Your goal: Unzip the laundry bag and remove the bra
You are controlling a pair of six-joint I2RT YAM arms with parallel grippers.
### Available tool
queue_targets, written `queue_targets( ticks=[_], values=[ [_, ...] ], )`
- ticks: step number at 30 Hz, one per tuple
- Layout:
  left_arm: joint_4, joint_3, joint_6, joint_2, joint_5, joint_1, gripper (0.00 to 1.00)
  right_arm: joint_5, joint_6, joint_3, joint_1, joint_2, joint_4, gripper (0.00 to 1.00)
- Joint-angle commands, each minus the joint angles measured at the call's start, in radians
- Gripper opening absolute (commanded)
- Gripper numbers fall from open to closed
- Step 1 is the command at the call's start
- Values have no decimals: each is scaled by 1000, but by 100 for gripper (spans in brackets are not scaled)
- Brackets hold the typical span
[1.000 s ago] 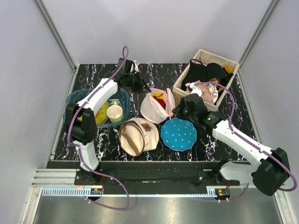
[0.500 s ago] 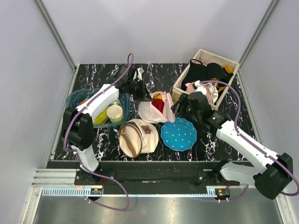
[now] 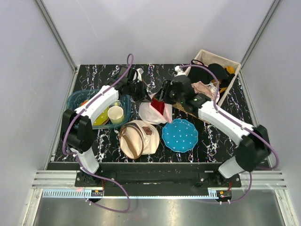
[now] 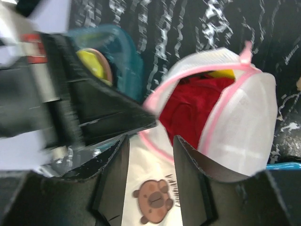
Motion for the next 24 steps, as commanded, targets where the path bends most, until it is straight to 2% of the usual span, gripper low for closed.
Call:
queue_targets(
  ticks=[1, 2, 7, 17, 21, 24],
  values=[
    [17, -14, 21, -64, -30, 1, 0, 42, -45, 65, 4, 95, -70, 49],
    [14, -14, 22, -64, -32, 1, 0, 114, -50, 66, -2, 123, -96, 49],
    [6, -23, 34, -73, -35, 1, 0, 168, -56, 28, -28, 169, -130, 50],
    [9, -52, 38, -88, -29, -6, 0, 79, -18, 60, -29, 315, -35, 54],
    [7, -56, 48, -93, -30, -8, 0, 39, -7, 62, -29, 367, 65, 74],
    [6, -56, 57, -87, -32, -6, 0, -29, 10, 66, -28, 405, 135, 74]
  ],
)
